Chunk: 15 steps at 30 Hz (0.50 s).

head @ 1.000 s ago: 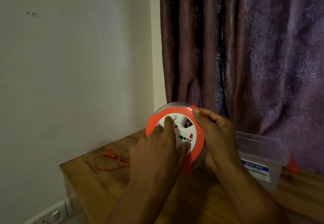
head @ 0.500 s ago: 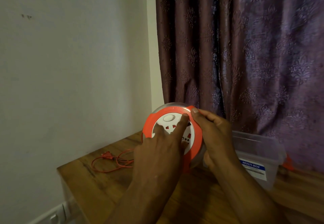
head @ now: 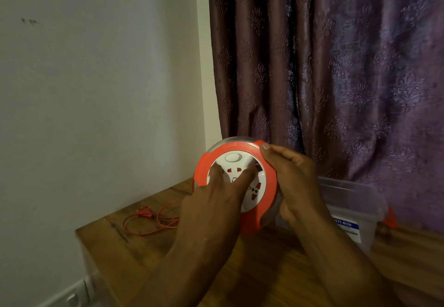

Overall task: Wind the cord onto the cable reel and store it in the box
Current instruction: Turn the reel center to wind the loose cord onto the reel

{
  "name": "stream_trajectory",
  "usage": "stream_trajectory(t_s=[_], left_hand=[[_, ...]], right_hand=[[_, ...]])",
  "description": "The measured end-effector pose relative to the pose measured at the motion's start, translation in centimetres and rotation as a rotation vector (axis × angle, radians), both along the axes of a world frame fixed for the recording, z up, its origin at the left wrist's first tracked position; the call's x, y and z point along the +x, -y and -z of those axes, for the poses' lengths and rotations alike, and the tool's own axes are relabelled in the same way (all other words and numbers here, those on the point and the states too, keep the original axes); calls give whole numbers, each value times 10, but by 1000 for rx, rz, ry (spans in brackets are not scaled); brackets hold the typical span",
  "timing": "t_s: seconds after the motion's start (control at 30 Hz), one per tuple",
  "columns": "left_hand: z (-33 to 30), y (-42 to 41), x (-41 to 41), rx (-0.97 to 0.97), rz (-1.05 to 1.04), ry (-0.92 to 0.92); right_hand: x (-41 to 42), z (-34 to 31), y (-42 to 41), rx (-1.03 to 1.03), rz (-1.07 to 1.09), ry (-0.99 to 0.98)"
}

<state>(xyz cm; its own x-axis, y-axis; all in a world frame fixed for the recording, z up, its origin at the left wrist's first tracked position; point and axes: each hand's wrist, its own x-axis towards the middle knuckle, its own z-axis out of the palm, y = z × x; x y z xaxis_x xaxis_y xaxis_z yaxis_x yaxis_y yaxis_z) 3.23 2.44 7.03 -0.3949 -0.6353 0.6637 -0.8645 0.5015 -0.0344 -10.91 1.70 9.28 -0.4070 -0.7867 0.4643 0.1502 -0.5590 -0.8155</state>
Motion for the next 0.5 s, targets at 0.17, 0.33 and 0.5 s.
stream_trajectory(t_s=[0.17,0.33,0.5], left_hand=[[-4,1,7,-12,44,139],[-13,-1,9,-40,70,204],[-16,-1,17,-10,165,174]], right_hand=[[-2,0,2,38,-35,-4],[-1,2,2,64,-33,-23],[0,2,2,68,-23,-13]])
